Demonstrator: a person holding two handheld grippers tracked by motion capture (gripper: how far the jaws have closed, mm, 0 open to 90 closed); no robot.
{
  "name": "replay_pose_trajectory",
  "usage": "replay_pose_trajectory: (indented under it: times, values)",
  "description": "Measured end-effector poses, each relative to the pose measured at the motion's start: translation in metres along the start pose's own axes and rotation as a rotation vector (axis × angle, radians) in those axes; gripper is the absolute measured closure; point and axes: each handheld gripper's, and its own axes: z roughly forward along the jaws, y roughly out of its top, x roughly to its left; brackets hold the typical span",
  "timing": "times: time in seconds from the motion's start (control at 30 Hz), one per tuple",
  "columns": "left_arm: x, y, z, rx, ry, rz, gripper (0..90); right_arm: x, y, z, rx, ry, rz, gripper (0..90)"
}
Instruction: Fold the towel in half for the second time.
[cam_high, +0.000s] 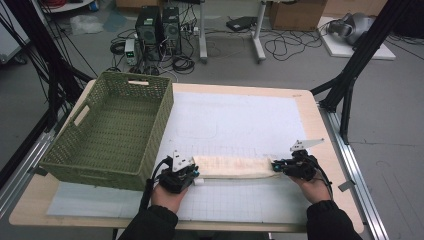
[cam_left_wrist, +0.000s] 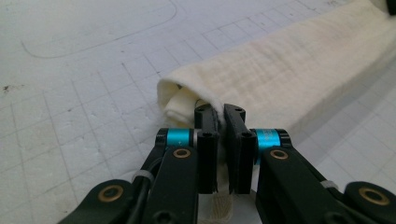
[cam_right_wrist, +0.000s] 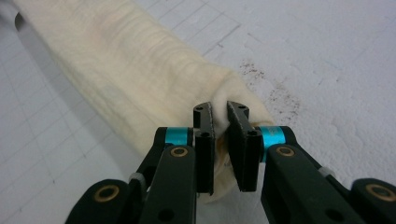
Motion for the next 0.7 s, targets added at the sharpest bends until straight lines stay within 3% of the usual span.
replay_pose_trajectory:
  times: [0.1,0.17,0.4,0.5,0.7]
  values:
    - [0.004,-0.003,0.005,0.022,0.003,0.001,83.1,-0.002,-0.001,0.004,0.0,0.014,0.014,78.6]
    - [0.005,-0.005,0.006,0.018,0.003,-0.001,81.7,-0.001,-0.003,0.004,-0.011,0.013,0.025,72.3]
    - [0.006,0.002,-0.002,-0.036,0.013,0.01,67.8,0.003,-0.012,-0.011,-0.111,0.01,0.062,53.6]
    - [0.006,0.007,-0.003,-0.045,0.008,0.036,64.1,0.006,-0.016,-0.017,-0.122,0.01,0.056,46.9]
    - [0.007,0.016,-0.002,-0.055,-0.028,0.049,61.1,0.011,-0.026,-0.027,-0.142,0.008,0.051,41.1]
